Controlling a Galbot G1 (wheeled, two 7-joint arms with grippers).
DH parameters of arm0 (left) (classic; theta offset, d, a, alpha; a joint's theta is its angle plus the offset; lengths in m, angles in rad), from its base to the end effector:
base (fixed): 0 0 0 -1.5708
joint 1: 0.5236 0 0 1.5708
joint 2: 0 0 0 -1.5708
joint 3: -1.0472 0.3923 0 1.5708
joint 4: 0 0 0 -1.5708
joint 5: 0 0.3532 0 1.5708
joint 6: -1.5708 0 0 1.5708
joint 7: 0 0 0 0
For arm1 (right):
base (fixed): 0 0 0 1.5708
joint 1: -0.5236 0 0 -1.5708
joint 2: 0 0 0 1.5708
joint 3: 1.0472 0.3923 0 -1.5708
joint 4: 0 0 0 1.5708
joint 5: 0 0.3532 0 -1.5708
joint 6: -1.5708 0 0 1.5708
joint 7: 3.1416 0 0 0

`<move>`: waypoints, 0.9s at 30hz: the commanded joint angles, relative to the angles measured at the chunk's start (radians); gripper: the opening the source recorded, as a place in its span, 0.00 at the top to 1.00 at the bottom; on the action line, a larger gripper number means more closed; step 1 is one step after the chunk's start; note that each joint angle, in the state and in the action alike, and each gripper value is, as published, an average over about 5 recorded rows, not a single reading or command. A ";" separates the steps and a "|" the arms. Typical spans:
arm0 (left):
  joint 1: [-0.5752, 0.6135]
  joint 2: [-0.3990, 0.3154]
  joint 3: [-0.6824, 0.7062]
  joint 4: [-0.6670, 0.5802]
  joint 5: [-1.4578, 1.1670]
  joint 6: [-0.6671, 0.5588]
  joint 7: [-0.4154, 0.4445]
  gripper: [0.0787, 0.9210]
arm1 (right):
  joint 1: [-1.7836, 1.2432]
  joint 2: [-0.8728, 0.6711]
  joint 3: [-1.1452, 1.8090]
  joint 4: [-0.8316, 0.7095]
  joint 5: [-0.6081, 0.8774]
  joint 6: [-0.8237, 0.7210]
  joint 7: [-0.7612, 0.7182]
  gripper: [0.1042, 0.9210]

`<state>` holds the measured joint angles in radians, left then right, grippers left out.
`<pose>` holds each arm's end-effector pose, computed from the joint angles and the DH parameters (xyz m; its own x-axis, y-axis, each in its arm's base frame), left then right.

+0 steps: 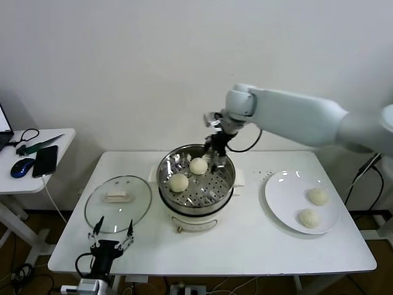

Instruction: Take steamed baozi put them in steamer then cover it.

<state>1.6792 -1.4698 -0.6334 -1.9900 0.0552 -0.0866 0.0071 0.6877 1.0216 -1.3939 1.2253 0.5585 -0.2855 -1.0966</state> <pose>0.1148 0.0602 -0.3861 -0.9923 -0.0349 0.1192 -0.0107 0.9802 0.1980 0.6102 -0.0006 -0.0134 -0.1092 -0.2913 0.9504 -0.9591 -0.2205 -0.1778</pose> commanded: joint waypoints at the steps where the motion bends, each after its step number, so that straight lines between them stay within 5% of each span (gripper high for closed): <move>1: -0.005 -0.011 0.001 -0.010 0.006 0.011 0.000 0.12 | -0.103 -0.419 0.085 0.191 -0.225 0.037 -0.036 0.12; 12: 0.007 -0.012 -0.010 -0.015 0.011 0.025 -0.016 0.12 | -0.504 -0.583 0.331 0.112 -0.483 0.110 -0.044 0.12; 27: 0.009 -0.034 0.003 0.008 0.041 0.028 -0.023 0.12 | -0.719 -0.495 0.509 -0.107 -0.614 0.164 -0.043 0.12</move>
<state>1.6880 -1.4973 -0.6327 -1.9907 0.0846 -0.0600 -0.0133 0.1219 0.5431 -1.0003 1.2121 0.0488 -0.1518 -1.1380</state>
